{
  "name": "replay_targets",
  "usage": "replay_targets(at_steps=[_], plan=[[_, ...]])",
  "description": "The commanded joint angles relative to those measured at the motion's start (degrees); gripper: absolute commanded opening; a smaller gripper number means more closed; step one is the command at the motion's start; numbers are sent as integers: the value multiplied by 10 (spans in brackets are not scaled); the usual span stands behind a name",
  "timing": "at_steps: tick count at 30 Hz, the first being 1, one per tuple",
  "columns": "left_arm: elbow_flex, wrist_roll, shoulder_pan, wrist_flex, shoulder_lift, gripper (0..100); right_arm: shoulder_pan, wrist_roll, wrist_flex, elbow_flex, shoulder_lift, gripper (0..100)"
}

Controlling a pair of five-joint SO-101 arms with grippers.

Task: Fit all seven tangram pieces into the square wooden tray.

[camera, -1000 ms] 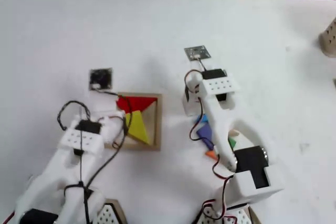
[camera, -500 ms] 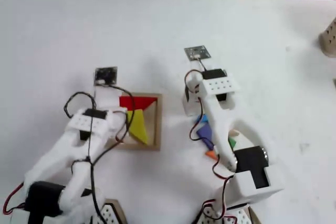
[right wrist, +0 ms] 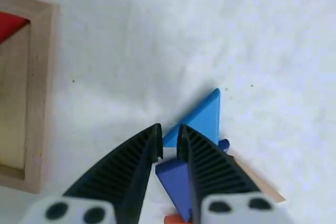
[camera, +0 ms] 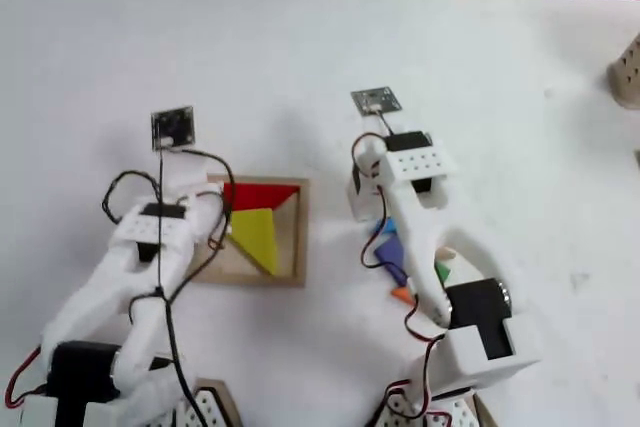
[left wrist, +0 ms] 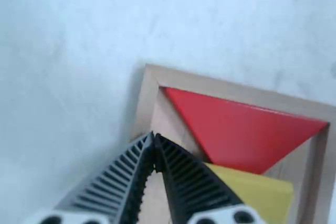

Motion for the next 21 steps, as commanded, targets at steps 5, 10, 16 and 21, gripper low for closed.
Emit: replay_targets(at_steps=[5, 10, 16, 21], plan=[[-42, 11, 0, -4, -8, 20, 8, -1, -7, -2, -23, 53], [-25, 10, 99, 75, -81, 20, 8, -1, -11, -2, -23, 53], [74, 11, 239, 35, -219, 20, 8, -1, -11, -2, -23, 53], [126, 28, 248, -56, -198, 20, 15, -1, -11, -2, -23, 53]])
